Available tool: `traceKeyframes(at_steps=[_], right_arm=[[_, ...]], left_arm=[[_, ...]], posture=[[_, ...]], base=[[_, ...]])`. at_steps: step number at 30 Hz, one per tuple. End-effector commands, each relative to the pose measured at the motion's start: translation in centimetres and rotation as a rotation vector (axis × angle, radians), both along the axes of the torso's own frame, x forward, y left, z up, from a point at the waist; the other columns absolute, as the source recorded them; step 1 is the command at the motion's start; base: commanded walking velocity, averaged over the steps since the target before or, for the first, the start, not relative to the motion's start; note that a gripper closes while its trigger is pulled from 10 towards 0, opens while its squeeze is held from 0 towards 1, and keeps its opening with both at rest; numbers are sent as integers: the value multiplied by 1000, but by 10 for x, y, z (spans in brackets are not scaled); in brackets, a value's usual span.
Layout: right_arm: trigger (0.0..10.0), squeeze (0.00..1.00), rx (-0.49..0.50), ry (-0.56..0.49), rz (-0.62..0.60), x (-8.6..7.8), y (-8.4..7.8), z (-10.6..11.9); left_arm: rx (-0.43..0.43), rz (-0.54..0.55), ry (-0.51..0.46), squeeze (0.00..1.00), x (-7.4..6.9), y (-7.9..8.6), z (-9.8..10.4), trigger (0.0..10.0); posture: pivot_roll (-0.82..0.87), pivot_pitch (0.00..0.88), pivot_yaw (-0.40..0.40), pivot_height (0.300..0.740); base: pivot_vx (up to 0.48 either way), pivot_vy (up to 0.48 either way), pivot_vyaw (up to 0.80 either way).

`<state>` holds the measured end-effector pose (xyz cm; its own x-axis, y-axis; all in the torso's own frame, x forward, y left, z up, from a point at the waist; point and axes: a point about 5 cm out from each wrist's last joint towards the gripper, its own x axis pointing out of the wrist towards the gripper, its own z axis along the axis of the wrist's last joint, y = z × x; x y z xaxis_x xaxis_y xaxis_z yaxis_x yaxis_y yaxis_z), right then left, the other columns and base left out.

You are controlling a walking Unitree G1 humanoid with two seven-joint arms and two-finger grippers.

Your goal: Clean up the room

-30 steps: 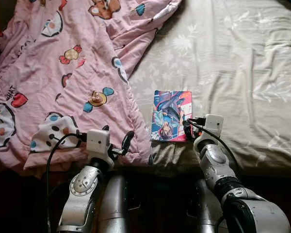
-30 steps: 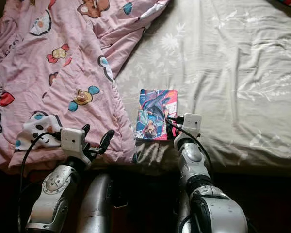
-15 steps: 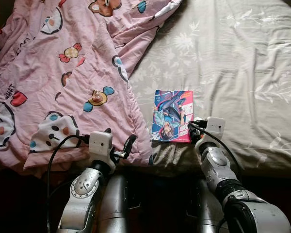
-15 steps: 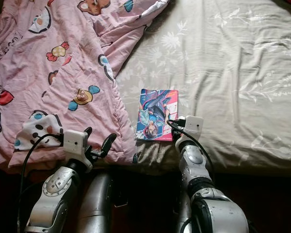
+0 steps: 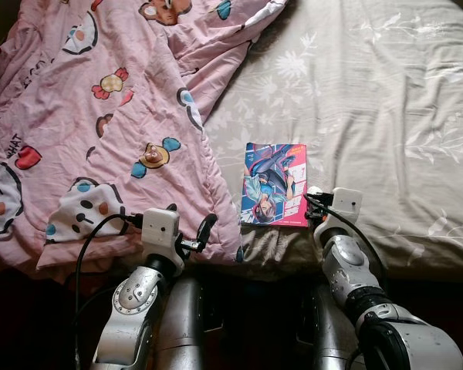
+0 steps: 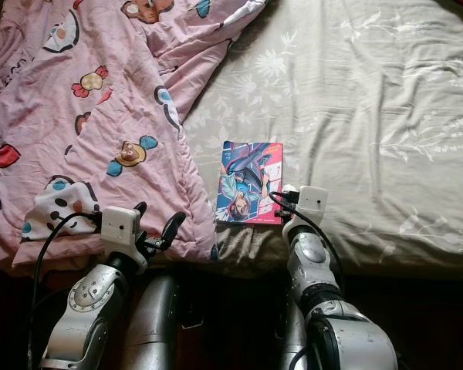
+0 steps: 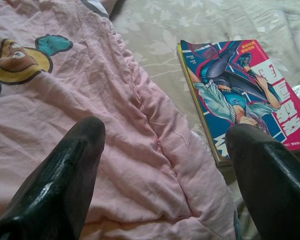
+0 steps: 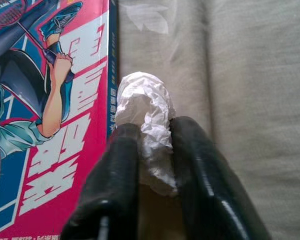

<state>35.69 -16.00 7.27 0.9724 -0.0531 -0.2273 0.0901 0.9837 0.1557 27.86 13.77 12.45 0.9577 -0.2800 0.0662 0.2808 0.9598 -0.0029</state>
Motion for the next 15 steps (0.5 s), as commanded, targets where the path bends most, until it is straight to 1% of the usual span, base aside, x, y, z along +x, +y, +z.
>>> traceKeyframes(at_steps=[1,7,15], right_arm=[[0,0,10,57,-4,-9,2,-15],[0,0,8,54,-10,-9,0,-15],[0,0,1,52,-19,-9,-5,-14]], left_arm=[[17,9,32,0,-4,4,-7,10000],[16,9,32,0,-2,3,-7,10000],[15,8,32,0,3,1,-10,10000]], posture=[[73,476,121,616],[64,461,117,616],[49,431,108,616]], base=[[0,0,0],[0,0,0],[0,0,0]])
